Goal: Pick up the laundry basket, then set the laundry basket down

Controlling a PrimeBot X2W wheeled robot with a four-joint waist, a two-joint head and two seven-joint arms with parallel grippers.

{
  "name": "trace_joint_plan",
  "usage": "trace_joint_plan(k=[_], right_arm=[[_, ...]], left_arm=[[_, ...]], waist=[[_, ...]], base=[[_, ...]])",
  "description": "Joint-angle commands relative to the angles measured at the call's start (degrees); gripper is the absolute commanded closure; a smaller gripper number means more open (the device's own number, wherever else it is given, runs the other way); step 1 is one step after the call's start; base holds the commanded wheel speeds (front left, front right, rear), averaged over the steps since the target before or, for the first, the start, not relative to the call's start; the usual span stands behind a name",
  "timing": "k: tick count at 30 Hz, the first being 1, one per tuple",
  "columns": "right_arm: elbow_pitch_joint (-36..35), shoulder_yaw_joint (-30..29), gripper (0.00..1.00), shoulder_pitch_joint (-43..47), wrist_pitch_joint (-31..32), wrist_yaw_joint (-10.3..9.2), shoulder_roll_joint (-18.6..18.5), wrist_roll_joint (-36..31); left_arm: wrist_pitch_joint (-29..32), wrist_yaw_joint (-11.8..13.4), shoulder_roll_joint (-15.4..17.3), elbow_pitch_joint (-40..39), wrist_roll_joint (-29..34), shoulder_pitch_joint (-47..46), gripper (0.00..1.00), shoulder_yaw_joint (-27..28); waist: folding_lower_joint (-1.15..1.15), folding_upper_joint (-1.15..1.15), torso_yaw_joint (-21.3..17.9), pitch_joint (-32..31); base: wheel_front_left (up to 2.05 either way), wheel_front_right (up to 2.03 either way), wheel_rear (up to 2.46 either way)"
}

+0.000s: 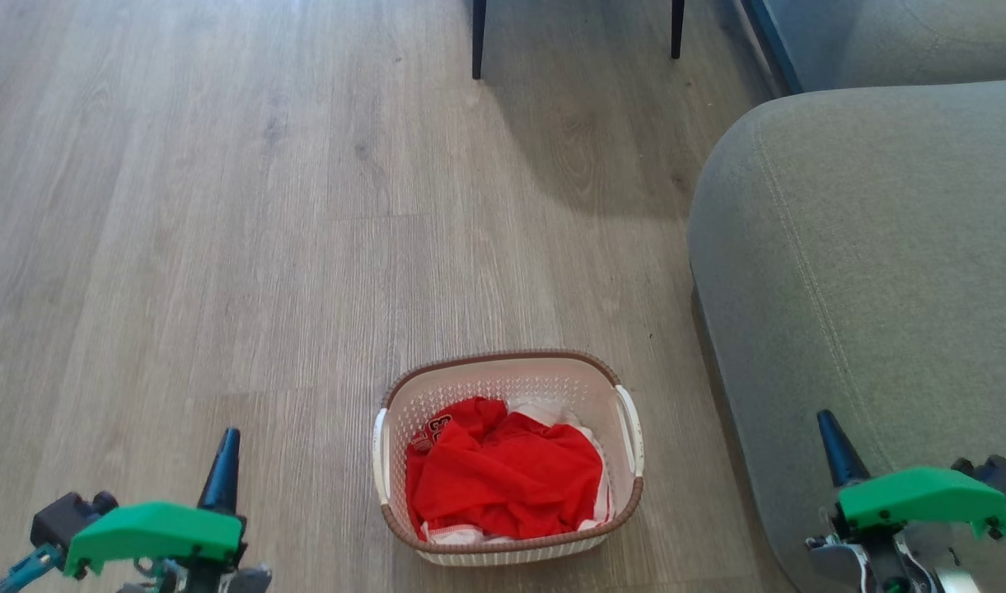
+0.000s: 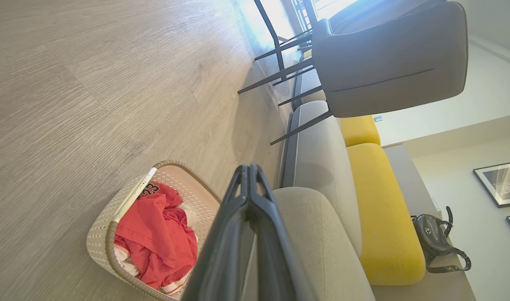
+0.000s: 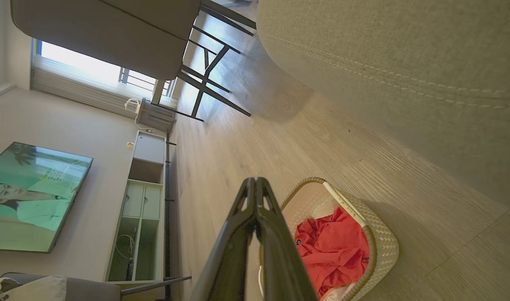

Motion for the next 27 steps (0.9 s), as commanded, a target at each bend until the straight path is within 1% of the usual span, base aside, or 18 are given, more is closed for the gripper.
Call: trace_joint_plan(k=[1, 27], right_arm=[[-1.66, 0.35, 1.00, -3.43, 0.39, 0.11, -1.23, 1.85], [-1.35, -2.27, 1.00, -5.16, 4.60, 0.13, -1.26, 17.58]], left_arm=[[0.56, -0.67, 0.02, -1.45, -1.75, -4.01, 1.00, 1.90], [4.76, -3.58, -0.80, -0.37, -17.28, -7.49, 1.00, 5.41]], waist=[[0.00, 0.00, -0.01, 0.03], [0.00, 0.00, -0.29, 0.52]], base=[[0.00, 0.00, 0.00], [0.00, 0.00, 0.00]])
